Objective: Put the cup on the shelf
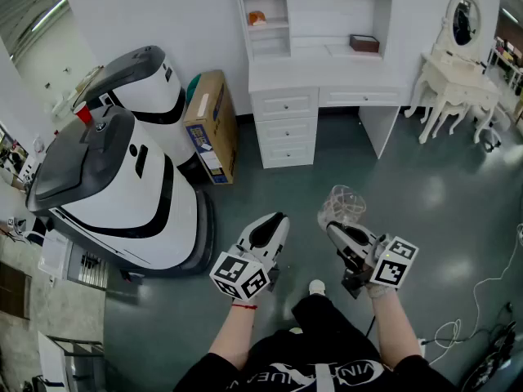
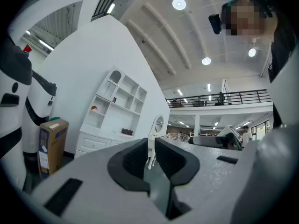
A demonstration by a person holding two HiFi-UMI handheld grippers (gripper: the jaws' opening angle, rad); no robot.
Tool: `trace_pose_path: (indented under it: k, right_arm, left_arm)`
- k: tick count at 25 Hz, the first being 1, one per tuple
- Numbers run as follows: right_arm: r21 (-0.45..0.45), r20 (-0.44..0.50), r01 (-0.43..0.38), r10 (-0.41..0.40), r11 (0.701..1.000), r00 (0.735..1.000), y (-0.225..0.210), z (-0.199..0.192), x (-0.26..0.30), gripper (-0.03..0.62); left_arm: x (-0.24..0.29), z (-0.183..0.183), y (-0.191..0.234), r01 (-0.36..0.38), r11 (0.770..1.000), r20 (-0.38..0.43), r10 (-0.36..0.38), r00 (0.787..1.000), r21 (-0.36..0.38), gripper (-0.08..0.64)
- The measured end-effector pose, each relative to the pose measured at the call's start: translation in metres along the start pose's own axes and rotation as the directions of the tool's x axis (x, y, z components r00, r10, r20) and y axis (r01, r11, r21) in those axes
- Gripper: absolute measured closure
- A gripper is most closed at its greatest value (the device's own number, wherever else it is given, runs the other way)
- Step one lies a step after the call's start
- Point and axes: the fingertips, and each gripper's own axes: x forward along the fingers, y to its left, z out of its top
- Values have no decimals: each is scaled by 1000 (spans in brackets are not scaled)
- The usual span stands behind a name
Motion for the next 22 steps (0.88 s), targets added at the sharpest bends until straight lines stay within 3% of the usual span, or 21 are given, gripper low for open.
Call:
trace_pose_path:
  k: [22]
  right_arm:
    - [-9,-102,-89,88,996,991,-181,102,73,583]
  left_arm:
    - [207,16,96,-75,997,32,76,997,-32,508]
